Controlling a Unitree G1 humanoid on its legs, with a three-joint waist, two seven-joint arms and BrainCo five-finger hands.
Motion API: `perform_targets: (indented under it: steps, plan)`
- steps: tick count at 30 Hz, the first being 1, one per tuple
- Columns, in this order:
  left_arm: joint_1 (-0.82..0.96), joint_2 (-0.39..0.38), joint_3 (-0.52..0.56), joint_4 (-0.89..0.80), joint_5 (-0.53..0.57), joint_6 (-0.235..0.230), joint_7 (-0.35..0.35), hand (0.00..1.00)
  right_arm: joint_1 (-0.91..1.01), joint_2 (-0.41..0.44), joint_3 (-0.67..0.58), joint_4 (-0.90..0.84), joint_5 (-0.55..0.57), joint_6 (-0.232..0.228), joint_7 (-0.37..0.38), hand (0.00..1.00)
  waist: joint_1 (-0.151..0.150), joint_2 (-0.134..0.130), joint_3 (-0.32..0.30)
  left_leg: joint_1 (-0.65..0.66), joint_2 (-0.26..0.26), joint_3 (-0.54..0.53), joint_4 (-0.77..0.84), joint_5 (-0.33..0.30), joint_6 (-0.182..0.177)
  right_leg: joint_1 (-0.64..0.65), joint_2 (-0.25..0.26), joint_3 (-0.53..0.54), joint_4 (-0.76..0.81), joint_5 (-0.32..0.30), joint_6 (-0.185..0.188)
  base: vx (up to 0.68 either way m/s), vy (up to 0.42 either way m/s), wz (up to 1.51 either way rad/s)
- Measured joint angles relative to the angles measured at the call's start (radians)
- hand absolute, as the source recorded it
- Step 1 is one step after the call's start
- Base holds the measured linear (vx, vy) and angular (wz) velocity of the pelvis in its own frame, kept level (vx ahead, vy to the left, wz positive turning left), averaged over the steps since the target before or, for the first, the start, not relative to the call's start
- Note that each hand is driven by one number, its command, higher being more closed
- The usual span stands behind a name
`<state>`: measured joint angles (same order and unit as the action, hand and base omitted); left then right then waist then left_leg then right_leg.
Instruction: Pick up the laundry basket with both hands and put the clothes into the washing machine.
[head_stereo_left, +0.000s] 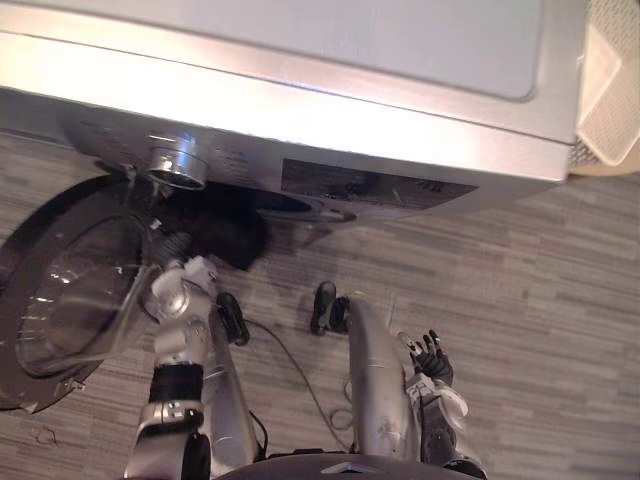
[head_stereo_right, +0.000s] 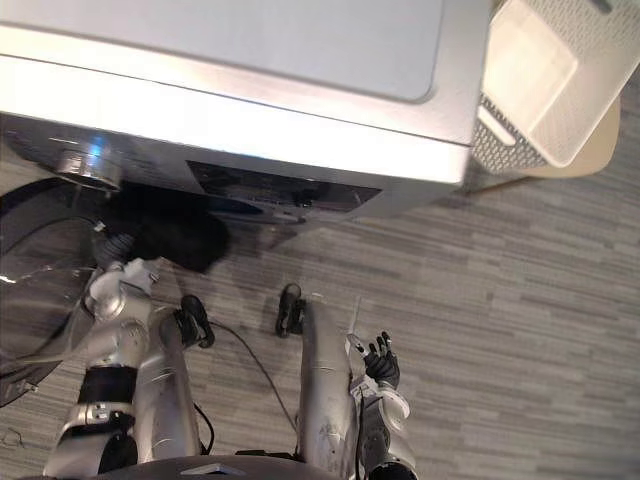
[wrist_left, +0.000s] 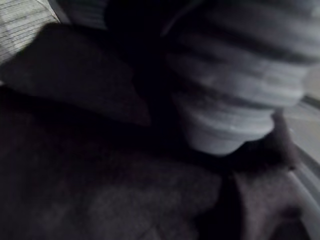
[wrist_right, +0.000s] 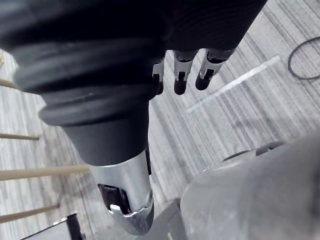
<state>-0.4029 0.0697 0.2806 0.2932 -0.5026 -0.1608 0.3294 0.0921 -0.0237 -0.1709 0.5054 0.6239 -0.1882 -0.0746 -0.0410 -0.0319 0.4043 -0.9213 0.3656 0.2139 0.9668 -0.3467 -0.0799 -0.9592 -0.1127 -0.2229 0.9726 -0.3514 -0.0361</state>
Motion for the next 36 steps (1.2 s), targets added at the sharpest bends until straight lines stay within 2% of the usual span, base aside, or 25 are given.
perform_targets:
  steps: [2, 5, 13, 18, 19, 24, 28, 29, 30, 31, 32, 33, 34, 35, 36]
  plan:
    - [-0.106, 0.065, 0.066, 0.049, -0.074, -0.021, 0.029, 1.0, 0.0, 0.004, 0.0, -0.019, 0.007, -0.006, 0.0, 0.0, -0.004, -0.012, 0.011, -0.058, 0.019, 0.002, 0.027, -0.003, 0.002, -0.057, 0.017, 0.008, 0.005, 0.012, -0.001, -0.05, -0.007, -0.27]
    - [-0.191, 0.135, 0.077, 0.076, -0.129, -0.031, 0.04, 1.0, 0.0, 0.003, -0.003, -0.019, 0.009, -0.008, -0.001, 0.0, -0.009, -0.021, 0.037, -0.095, 0.032, 0.004, 0.044, -0.009, 0.008, -0.091, 0.027, 0.012, 0.007, 0.02, 0.001, -0.04, -0.011, -0.18]
    - [-0.367, 0.148, 0.055, 0.208, -0.272, -0.081, 0.061, 1.0, 0.0, -0.005, -0.013, -0.016, 0.038, -0.024, 0.0, 0.0, 0.006, -0.026, 0.056, -0.201, 0.047, 0.007, 0.073, -0.007, 0.02, -0.193, 0.037, 0.023, 0.0, 0.069, 0.004, -0.08, -0.003, -0.11]
    - [-0.494, 0.194, 0.001, 0.343, -0.363, -0.098, 0.065, 1.0, 0.0, -0.005, -0.011, -0.013, 0.051, -0.027, 0.001, 0.0, 0.009, -0.038, 0.065, -0.252, 0.048, 0.021, 0.084, 0.002, 0.033, -0.245, 0.038, 0.041, -0.017, 0.107, 0.019, -0.14, 0.021, -0.07]
    - [-0.519, 0.206, -0.017, 0.366, -0.379, -0.1, 0.065, 1.0, 0.0, -0.005, -0.01, -0.01, 0.051, -0.026, 0.001, 0.0, 0.01, -0.048, 0.072, -0.254, 0.048, 0.039, 0.084, 0.004, 0.035, -0.259, 0.034, 0.055, -0.018, 0.114, 0.018, -0.12, 0.021, -0.06]
    - [-0.613, 0.241, -0.088, 0.483, -0.4, -0.096, 0.065, 1.0, 0.0, -0.006, -0.01, -0.003, 0.055, -0.026, 0.002, 0.0, 0.01, -0.049, 0.079, -0.274, 0.049, 0.085, 0.103, 0.001, 0.043, -0.294, 0.033, 0.094, -0.045, 0.143, 0.02, -0.11, 0.036, -0.1]
    - [-0.698, 0.263, -0.156, 0.547, -0.436, -0.079, 0.066, 1.0, -0.005, -0.004, -0.028, 0.008, 0.055, -0.023, 0.005, 0.0, 0.009, -0.043, 0.094, -0.278, 0.04, 0.131, 0.056, -0.002, 0.047, -0.297, 0.028, 0.108, -0.118, 0.145, 0.021, -0.13, 0.06, -0.06]
    - [-0.714, 0.269, -0.183, 0.548, -0.446, -0.069, 0.066, 1.0, -0.005, -0.005, -0.043, 0.022, 0.056, -0.022, 0.006, 0.0, 0.006, -0.043, 0.102, -0.281, 0.032, 0.136, 0.099, -0.01, 0.051, -0.302, 0.015, 0.115, -0.121, 0.154, 0.023, -0.1, 0.092, 0.05]
    - [-0.717, 0.265, -0.208, 0.548, -0.464, -0.067, 0.067, 1.0, -0.004, -0.018, -0.051, 0.022, 0.058, -0.023, 0.005, 0.0, 0.008, -0.035, 0.107, -0.245, 0.017, 0.115, 0.132, -0.063, 0.099, -0.305, 0.012, 0.115, -0.092, 0.157, 0.026, -0.05, 0.086, 0.13]
    - [-0.726, 0.27, -0.226, 0.54, -0.469, -0.065, 0.068, 1.0, -0.011, -0.023, -0.051, 0.022, 0.058, -0.023, 0.005, 0.0, 0.007, -0.036, 0.118, -0.248, 0.012, 0.12, 0.131, -0.057, 0.112, -0.314, 0.0, 0.126, -0.059, 0.159, 0.018, 0.0, 0.046, 0.27]
    - [-0.729, 0.277, -0.274, 0.49, -0.491, -0.05, 0.068, 1.0, -0.021, -0.022, -0.044, 0.029, 0.059, -0.01, 0.006, 0.0, 0.002, -0.033, 0.121, -0.258, 0.01, 0.144, 0.129, -0.055, 0.117, -0.333, -0.009, 0.13, 0.039, 0.137, 0.006, 0.02, -0.006, 0.5]
    - [-0.729, 0.277, -0.308, 0.46, -0.502, -0.044, 0.068, 1.0, -0.023, -0.019, -0.037, 0.029, 0.059, -0.005, 0.007, 0.0, -0.001, -0.033, 0.121, -0.264, 0.007, 0.152, 0.128, -0.052, 0.113, -0.32, -0.01, 0.13, 0.044, 0.124, 0.009, 0.03, -0.063, 0.68]
    - [-0.721, 0.275, -0.389, 0.36, -0.51, -0.045, 0.052, 1.0, -0.031, -0.016, -0.037, 0.026, 0.058, -0.004, 0.009, 0.0, -0.008, -0.028, 0.125, -0.274, -0.001, 0.161, 0.174, -0.045, 0.085, -0.306, -0.013, 0.14, 0.007, 0.127, 0.024, 0.0, -0.039, 0.33]
    - [-0.723, 0.292, -0.446, 0.216, -0.506, -0.054, 0.02, 1.0, -0.056, -0.022, -0.037, 0.016, 0.058, -0.006, 0.01, 0.0, -0.011, -0.027, 0.127, -0.256, -0.012, 0.145, 0.169, -0.081, 0.136, -0.311, -0.002, 0.146, 0.009, 0.133, 0.026, -0.01, -0.019, 0.13]
    - [-0.729, 0.299, -0.46, 0.144, -0.502, -0.064, 0.001, 1.0, -0.069, -0.025, -0.037, 0.016, 0.058, -0.006, 0.01, 0.0, -0.018, -0.025, 0.131, -0.256, -0.012, 0.15, 0.167, -0.078, 0.141, -0.311, -0.006, 0.146, 0.01, 0.139, 0.019, -0.05, 0.053, -0.2]
